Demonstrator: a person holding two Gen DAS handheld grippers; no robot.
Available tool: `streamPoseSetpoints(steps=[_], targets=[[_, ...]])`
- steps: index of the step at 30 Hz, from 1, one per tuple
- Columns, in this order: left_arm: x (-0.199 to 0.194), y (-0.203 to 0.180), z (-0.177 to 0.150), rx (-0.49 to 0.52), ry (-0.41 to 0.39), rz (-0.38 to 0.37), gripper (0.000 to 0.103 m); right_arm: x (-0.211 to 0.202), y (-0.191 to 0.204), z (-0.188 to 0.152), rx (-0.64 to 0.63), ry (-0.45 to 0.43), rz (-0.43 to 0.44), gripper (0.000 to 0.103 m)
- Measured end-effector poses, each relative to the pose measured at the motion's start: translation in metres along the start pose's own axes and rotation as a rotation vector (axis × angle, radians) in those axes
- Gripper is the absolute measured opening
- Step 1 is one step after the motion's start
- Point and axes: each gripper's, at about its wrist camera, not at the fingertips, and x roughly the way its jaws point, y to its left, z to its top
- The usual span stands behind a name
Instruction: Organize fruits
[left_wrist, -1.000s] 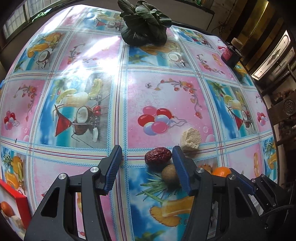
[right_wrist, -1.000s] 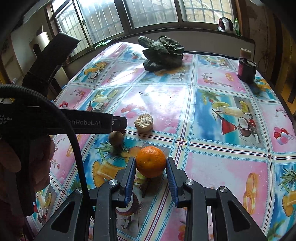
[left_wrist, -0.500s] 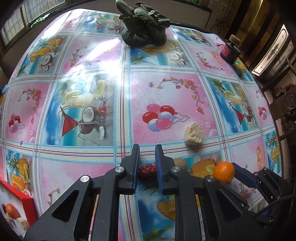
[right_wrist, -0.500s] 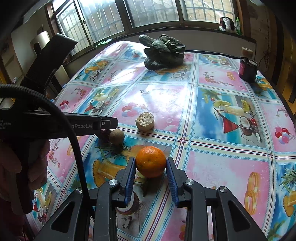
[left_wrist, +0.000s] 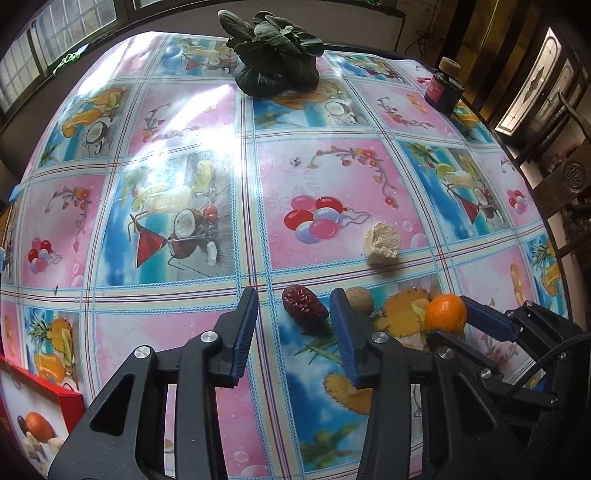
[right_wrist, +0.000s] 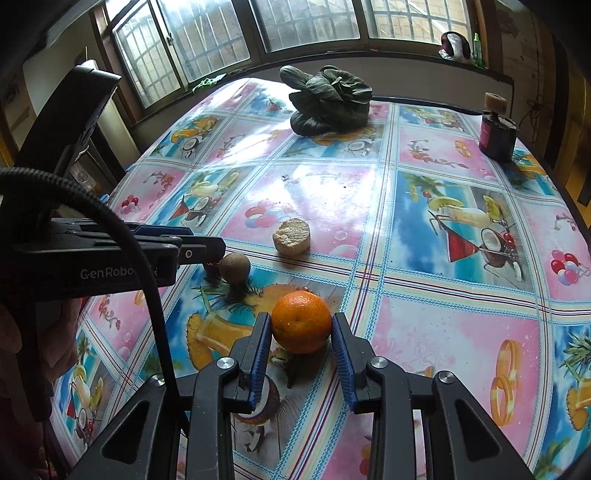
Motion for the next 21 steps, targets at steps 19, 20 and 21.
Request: streamPoseSetpoints(steps=[19, 20, 21], targets=[[0.010, -0.011, -0.008, 0.245, 0.010, 0.023, 0.040, -0.001, 0.000, 0.000, 0.001, 0.002, 0.000, 0.032], [0.011, -0.012, -0.008, 0.235, 0.002, 0.021, 0.040, -0.001, 0.001, -0.001, -0.001, 0.002, -0.002, 0.032], [0.011, -0.011, -0.007, 0.221, 0.001, 0.022, 0.040, 0.000, 0.001, -0.001, -0.003, 0.002, -0.003, 0.032]])
